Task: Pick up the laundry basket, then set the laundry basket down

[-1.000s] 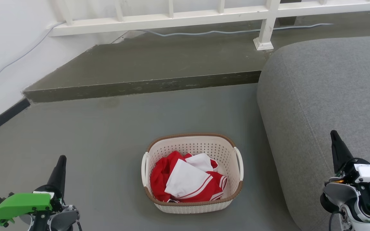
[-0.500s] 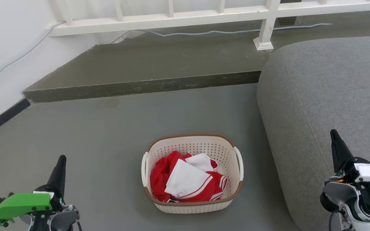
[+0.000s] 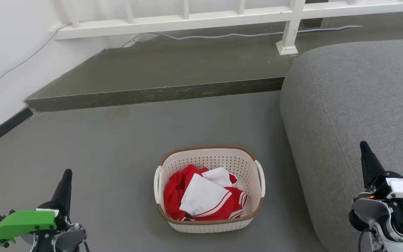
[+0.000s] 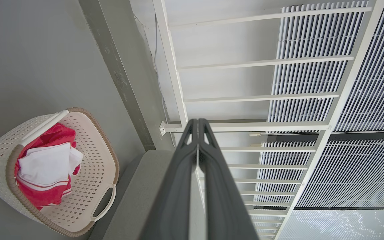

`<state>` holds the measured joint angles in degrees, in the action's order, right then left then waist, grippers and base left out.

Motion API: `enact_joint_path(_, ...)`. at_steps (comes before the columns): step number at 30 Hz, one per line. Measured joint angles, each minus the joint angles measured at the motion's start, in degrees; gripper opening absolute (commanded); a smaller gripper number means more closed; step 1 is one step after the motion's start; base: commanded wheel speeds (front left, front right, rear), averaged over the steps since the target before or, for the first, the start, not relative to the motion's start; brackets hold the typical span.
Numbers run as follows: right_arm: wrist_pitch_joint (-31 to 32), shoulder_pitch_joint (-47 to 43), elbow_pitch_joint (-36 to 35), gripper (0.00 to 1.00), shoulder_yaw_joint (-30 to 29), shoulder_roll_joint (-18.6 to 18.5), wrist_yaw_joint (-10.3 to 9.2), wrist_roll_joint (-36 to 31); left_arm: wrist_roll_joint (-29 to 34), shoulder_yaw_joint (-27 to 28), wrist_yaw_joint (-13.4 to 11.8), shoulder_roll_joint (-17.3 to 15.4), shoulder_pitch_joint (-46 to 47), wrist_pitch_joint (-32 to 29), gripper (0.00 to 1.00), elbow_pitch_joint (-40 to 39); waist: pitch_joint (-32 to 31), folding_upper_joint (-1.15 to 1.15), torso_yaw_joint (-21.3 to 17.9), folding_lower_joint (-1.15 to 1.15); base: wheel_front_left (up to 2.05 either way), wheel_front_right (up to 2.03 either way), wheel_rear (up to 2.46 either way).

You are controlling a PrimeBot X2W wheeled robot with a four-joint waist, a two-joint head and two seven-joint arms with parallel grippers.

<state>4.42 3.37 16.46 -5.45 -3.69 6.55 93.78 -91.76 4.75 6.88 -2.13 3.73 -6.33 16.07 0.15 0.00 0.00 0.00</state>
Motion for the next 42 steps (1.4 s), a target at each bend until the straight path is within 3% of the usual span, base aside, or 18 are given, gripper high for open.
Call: enact_joint_path(42,0.15,0.03,-0.14,0.0,-0.12,0.08,0.0,0.0,0.0,0.0,0.0,0.0,0.0,0.0,0.0,-0.14,0.01,0.0,0.0,0.0,0.0,0.0,0.0)
